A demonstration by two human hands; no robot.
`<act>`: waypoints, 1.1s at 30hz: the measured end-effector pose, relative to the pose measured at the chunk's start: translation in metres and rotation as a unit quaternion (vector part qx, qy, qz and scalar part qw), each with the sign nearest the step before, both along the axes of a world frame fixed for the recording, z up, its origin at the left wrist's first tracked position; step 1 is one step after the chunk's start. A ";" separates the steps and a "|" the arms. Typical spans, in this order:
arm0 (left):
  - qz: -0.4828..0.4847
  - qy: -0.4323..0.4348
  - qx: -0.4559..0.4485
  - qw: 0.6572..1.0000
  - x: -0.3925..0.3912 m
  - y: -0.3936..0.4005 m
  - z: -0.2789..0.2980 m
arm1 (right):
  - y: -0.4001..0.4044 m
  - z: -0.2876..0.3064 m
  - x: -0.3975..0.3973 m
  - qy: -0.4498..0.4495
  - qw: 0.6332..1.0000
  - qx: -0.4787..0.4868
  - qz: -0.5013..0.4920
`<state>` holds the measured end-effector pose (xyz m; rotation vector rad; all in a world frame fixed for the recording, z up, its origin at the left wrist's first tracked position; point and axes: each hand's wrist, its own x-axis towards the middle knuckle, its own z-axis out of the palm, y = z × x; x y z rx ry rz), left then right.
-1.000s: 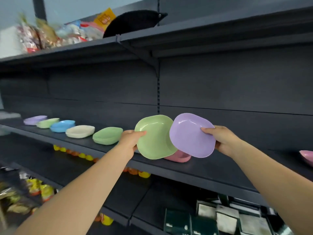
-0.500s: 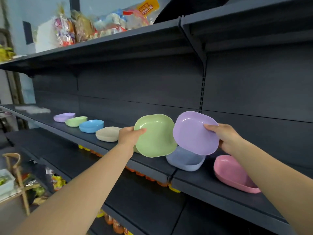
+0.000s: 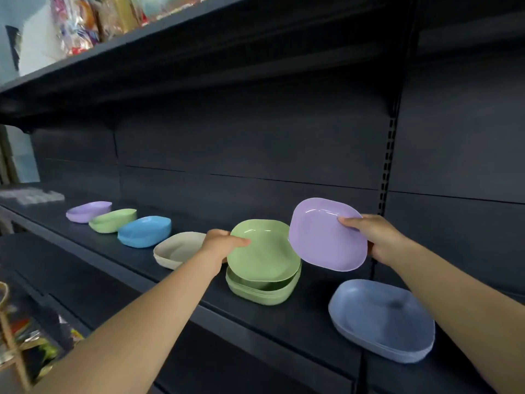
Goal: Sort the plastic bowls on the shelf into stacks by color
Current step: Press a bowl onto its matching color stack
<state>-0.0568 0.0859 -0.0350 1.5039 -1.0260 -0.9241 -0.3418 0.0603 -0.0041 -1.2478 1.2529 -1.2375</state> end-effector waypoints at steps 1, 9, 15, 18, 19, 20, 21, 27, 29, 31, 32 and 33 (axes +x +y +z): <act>-0.009 -0.008 0.009 1.000 0.003 -0.008 -0.005 | -0.003 -0.002 0.000 0.003 1.000 0.004 -0.006; -0.107 -0.187 0.039 0.976 0.014 -0.056 -0.025 | -0.005 -0.013 -0.005 0.005 0.998 0.019 -0.065; -0.171 -0.263 0.008 0.950 0.022 -0.061 -0.028 | 0.006 -0.016 0.008 0.001 0.995 0.024 -0.098; -0.184 -0.279 -0.012 0.942 0.024 -0.065 -0.031 | 0.009 -0.014 0.016 -0.002 0.993 0.019 -0.118; -0.185 -0.284 -0.018 0.941 0.023 -0.065 -0.032 | 0.010 -0.013 0.019 -0.002 0.992 0.019 -0.123; -0.184 -0.289 -0.025 0.939 0.022 -0.065 -0.033 | 0.011 -0.013 0.022 0.000 0.992 0.020 -0.126; -0.184 -0.297 -0.032 0.936 0.021 -0.065 -0.034 | 0.012 -0.013 0.025 0.002 0.991 0.021 -0.130; -0.202 -0.288 -0.042 0.935 0.025 -0.071 -0.036 | 0.022 -0.012 0.036 -0.003 0.988 0.021 -0.152; -0.207 -0.280 -0.041 0.937 0.027 -0.074 -0.037 | 0.025 -0.011 0.038 -0.005 0.987 0.019 -0.159; -0.210 -0.266 -0.037 0.940 0.029 -0.077 -0.036 | 0.027 -0.010 0.040 -0.006 0.986 0.015 -0.165; -0.211 -0.254 -0.036 0.943 0.030 -0.078 -0.036 | 0.028 -0.009 0.042 -0.005 0.986 0.014 -0.167; -0.215 -0.237 -0.038 0.947 0.030 -0.080 -0.035 | 0.028 -0.009 0.043 -0.004 0.985 0.014 -0.170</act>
